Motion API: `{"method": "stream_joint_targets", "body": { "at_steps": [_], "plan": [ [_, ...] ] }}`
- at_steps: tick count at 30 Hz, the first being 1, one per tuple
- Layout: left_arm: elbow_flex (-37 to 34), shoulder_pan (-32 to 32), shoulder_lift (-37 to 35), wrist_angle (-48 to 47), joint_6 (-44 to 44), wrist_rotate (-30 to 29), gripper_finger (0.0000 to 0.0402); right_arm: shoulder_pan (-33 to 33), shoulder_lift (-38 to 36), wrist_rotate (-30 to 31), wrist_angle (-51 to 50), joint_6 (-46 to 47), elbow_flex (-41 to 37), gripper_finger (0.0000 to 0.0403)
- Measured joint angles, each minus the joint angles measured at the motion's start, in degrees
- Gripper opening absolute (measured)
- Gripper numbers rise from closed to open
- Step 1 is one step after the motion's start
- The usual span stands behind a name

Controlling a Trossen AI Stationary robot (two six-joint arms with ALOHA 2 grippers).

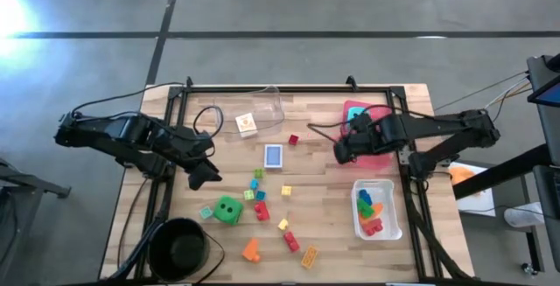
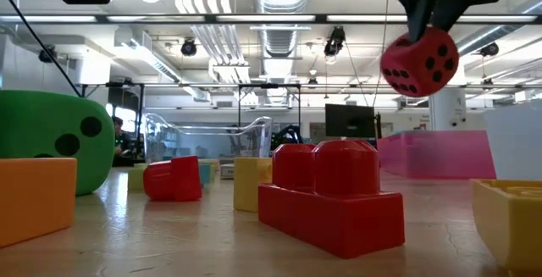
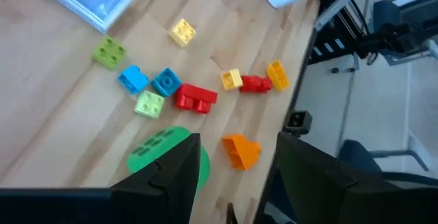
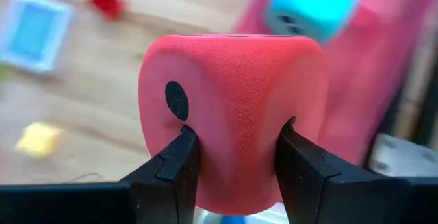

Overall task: Pick & Place Toys
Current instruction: Put the red dice into the red bin

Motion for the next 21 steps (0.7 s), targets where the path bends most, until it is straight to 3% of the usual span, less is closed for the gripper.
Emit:
{"method": "stream_joint_targets", "body": {
  "at_steps": [4,12,21],
  "plan": [
    [0.0,0.0,0.0,0.0,0.0,-2.8,0.0197,-3.1,0.6,-0.2,-5.0,-0.3,-0.3,0.0142],
    [0.0,0.0,0.0,0.0,0.6,-3.2,0.0197,-7.0,3.9,-0.3,-5.2,-1.0,-1.5,0.0140],
    [0.0,0.0,0.0,0.0,0.6,-4.2,0.0197,-11.6,12.4,-1.6,-5.1,-3.5,-1.7,0.0136]
  ]
}}
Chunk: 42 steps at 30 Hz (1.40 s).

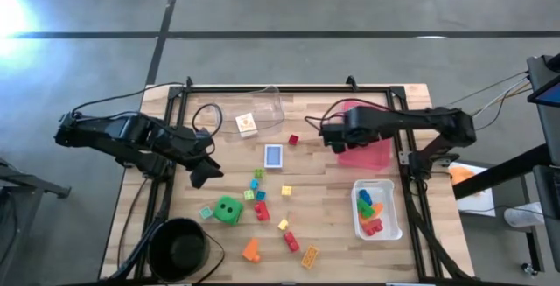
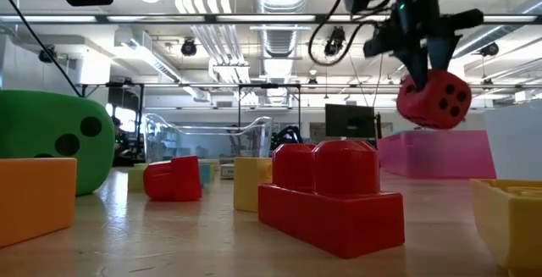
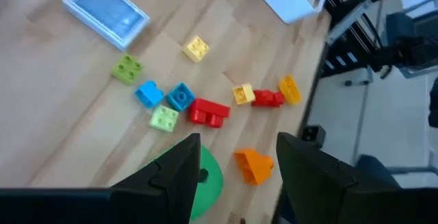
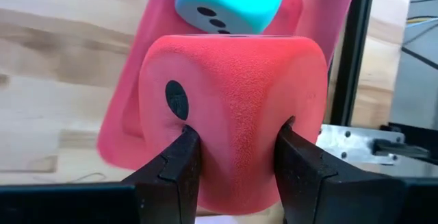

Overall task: Pick & Place Toys
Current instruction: Put the red dice into the red bin

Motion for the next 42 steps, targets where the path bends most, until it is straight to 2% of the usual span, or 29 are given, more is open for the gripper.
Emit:
{"method": "stream_joint_targets", "body": {
  "at_steps": [5,18,27,42],
  "plan": [
    [0.0,0.1,0.0,0.0,0.0,-3.5,0.0197,-2.1,5.4,-1.6,0.1,-4.5,0.0,0.0136],
    [0.0,0.1,0.0,0.1,0.0,-3.5,0.0197,-7.8,13.7,-0.7,5.6,-16.2,-0.1,0.0131],
    [0.0,0.1,0.0,0.0,-1.5,-2.9,0.0197,-8.0,17.4,2.0,6.7,-18.4,-0.4,0.0130],
    [0.0,0.1,0.0,0.0,-1.5,-2.9,0.0197,-7.8,20.0,2.7,7.4,-19.5,-0.4,0.0125]
  ]
}}
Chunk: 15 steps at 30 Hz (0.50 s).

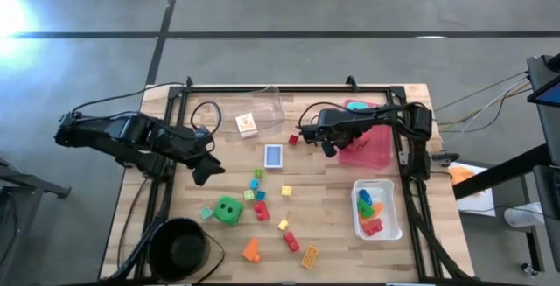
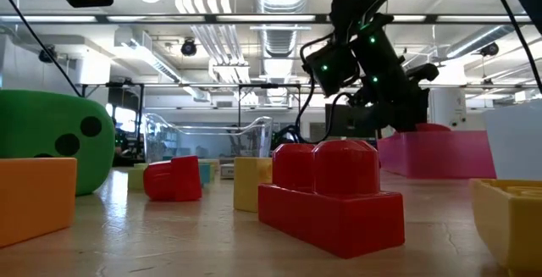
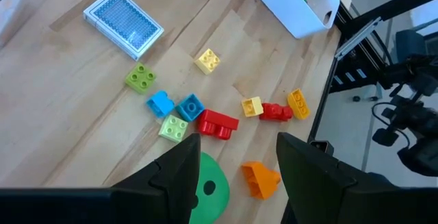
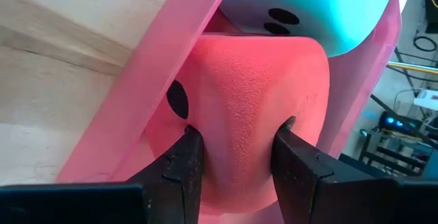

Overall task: Pick & Place Toys
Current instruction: Put the red dice into the red bin

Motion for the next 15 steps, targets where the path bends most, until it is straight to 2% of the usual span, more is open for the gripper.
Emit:
{"method": "stream_joint_targets", "body": {
  "at_steps": [9,11,15],
  "plan": [
    [0.0,0.0,0.0,0.0,-0.2,0.0,0.0197,0.0,-2.0,0.0,1.0,0.0,0.0,0.0121],
    [0.0,0.0,0.0,0.0,-0.2,0.0,0.0197,0.0,-2.4,-0.2,1.0,0.0,0.0,0.0153],
    [0.0,0.0,0.0,0.0,-0.3,0.0,0.0197,0.0,-2.4,-0.9,0.8,0.0,0.1,0.0259]
  ]
}}
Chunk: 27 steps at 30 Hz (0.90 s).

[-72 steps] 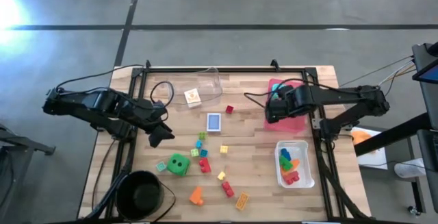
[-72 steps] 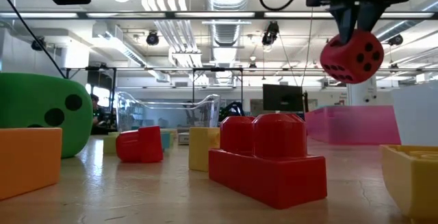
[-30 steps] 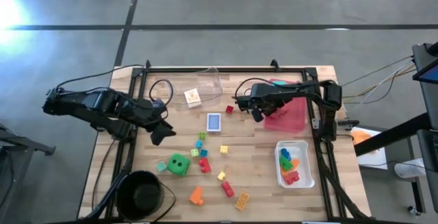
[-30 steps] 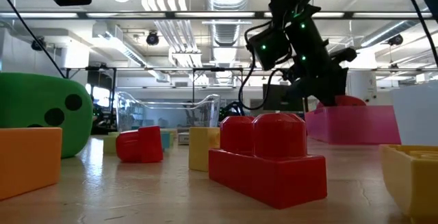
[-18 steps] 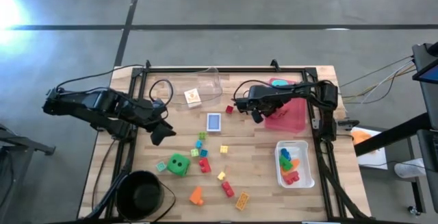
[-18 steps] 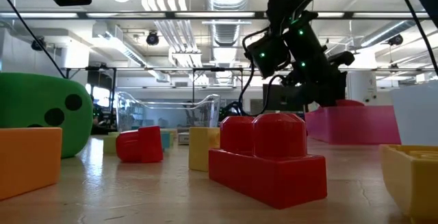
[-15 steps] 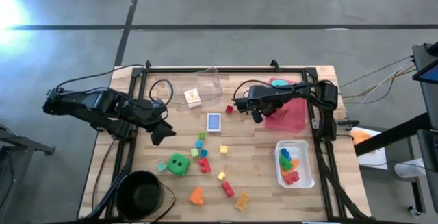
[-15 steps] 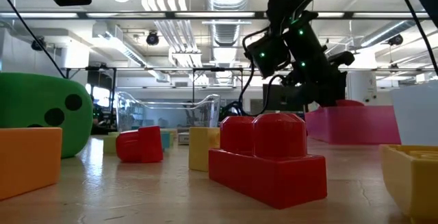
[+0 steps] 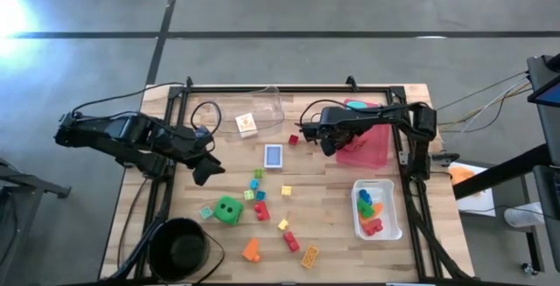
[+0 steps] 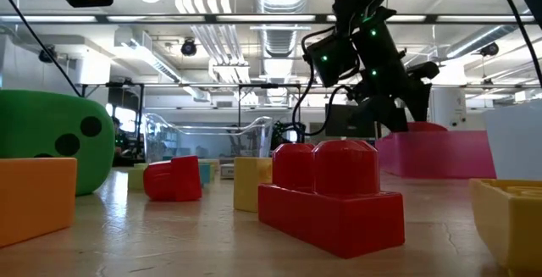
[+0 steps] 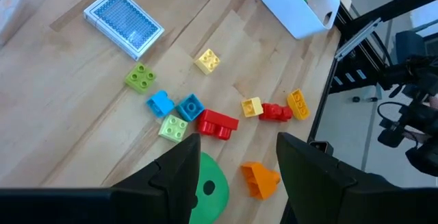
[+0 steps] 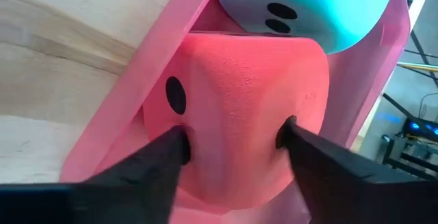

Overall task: Pick & Place Toys
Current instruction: Put the red dice into the red bin, then put the yellow game piece into the white bin

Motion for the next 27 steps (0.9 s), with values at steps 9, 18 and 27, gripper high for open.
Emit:
{"method": "stream_joint_targets", "body": {
  "at_steps": [9,18,27],
  "plan": [
    [0.0,0.0,0.0,0.0,-0.1,0.0,0.0197,0.0,0.0,-0.2,-0.4,0.5,0.0,0.0364],
    [0.0,0.0,0.0,0.0,-0.1,0.0,0.0197,1.5,-2.1,-0.1,-0.9,2.0,1.4,0.0368],
    [0.0,0.0,0.0,-0.1,-0.1,0.0,0.0197,4.0,-7.8,-0.6,-3.2,4.2,3.6,0.0368]
  ]
}}
